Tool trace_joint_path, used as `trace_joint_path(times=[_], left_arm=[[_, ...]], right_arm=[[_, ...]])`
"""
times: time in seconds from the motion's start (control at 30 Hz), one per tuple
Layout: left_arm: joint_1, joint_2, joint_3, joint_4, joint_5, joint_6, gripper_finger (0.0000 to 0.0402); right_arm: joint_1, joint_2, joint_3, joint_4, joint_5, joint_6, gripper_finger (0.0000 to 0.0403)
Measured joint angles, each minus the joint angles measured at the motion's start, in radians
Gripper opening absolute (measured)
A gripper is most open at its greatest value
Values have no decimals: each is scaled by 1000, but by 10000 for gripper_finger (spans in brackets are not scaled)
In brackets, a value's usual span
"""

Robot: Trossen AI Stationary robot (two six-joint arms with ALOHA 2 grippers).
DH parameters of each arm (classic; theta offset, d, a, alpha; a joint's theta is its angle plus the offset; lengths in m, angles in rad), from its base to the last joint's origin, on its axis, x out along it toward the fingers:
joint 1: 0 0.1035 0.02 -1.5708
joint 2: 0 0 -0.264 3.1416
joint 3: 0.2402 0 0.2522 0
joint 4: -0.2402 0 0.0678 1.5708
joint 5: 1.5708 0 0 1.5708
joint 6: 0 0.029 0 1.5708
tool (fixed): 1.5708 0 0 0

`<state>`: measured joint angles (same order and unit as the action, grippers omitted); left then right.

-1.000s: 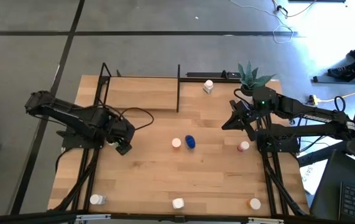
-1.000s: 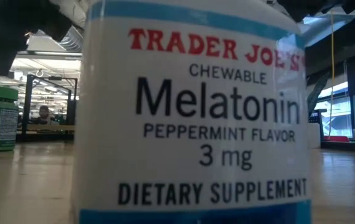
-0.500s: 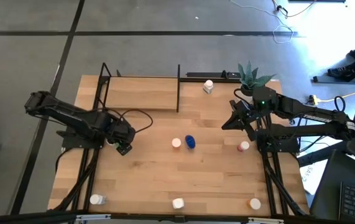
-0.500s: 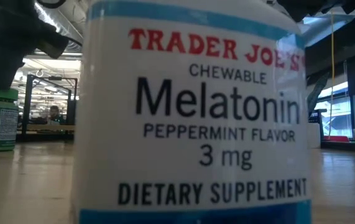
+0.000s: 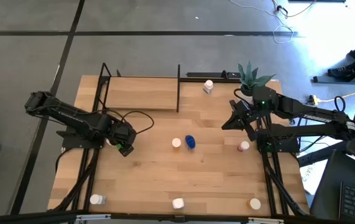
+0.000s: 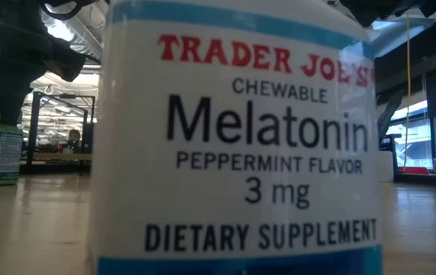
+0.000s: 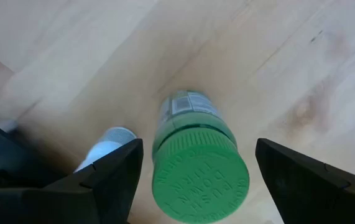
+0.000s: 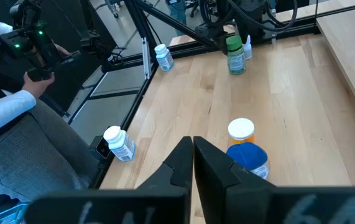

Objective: Pick and place medicine bottles onto shelf by color
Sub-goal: Put the green pill bottle on the shelf

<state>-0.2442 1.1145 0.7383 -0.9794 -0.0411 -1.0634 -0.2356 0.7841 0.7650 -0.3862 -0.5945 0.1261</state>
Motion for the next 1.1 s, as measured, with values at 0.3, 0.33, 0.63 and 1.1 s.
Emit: trace_joint_path(times=[0.3, 0.33, 0.63, 1.1], left_arm=[[-8, 23, 0, -7, 0, -8, 290], [-8, 30, 0, -7, 7, -8, 286], [-8, 52, 0, -6, 13, -8, 231], [-7, 53, 41, -6, 39, -57, 202]], right_arm=[[0, 0, 0, 0, 0, 0, 17], [0, 0, 0, 0, 0, 0, 17], [0, 0, 0, 0, 0, 0, 17], [0, 0, 0, 0, 0, 0, 17]])
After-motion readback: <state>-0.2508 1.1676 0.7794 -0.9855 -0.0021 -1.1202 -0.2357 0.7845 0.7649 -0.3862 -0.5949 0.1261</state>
